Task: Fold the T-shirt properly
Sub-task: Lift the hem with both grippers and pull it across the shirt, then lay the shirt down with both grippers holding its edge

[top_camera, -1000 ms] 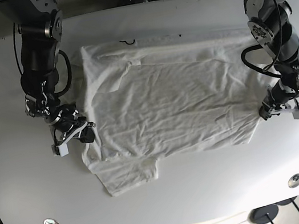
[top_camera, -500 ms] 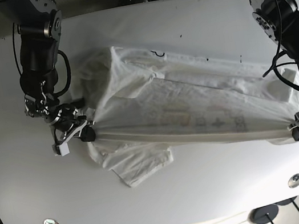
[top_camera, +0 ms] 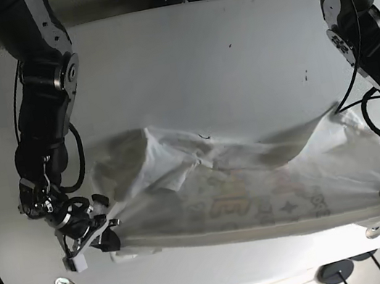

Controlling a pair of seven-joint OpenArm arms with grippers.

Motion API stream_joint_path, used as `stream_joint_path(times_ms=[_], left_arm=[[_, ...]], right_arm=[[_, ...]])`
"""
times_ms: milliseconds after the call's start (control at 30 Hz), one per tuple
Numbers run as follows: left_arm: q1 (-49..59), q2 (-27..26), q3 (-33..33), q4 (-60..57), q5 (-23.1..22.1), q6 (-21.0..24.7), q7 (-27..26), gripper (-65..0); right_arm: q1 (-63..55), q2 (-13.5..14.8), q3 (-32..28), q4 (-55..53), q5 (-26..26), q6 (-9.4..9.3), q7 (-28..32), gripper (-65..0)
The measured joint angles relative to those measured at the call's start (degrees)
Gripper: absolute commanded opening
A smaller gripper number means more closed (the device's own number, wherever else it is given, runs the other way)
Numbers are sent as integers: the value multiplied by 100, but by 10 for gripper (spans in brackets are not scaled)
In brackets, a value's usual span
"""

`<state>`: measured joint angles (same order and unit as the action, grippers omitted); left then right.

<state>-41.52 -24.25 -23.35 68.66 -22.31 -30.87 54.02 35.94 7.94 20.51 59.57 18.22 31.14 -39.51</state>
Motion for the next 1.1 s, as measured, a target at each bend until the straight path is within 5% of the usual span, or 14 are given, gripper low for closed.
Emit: stream_joint_path(times_ms=[400, 567, 667, 767, 1033, 1100], left_arm=[[-2675, -284, 514, -723, -216, -68, -111, -650], [-1860, -273, 487, -487, -94, -160, -72, -650], [-579, -214, 127, 387, -87, -289, -39, -650], [693, -85, -424, 1016, 17, -299, 407, -650], [3532, 186, -1099, 1773, -72, -918, 378, -650], [3873, 184, -1202, 1781, -35, -911, 369, -650]], right_arm=[[3130, 568, 7, 367, 203, 83, -1530, -626], [1670, 448, 83, 2079, 153, 28, -2059, -626], [289, 291, 66, 2793, 592, 2, -2076, -626], [-1027, 291, 68, 3165, 979, -24, -1558, -626], [-3923, 280, 94, 3908, 1731, -87, -1187, -626], [-4249, 297, 203, 4026, 1738, -267, -1209, -626]])
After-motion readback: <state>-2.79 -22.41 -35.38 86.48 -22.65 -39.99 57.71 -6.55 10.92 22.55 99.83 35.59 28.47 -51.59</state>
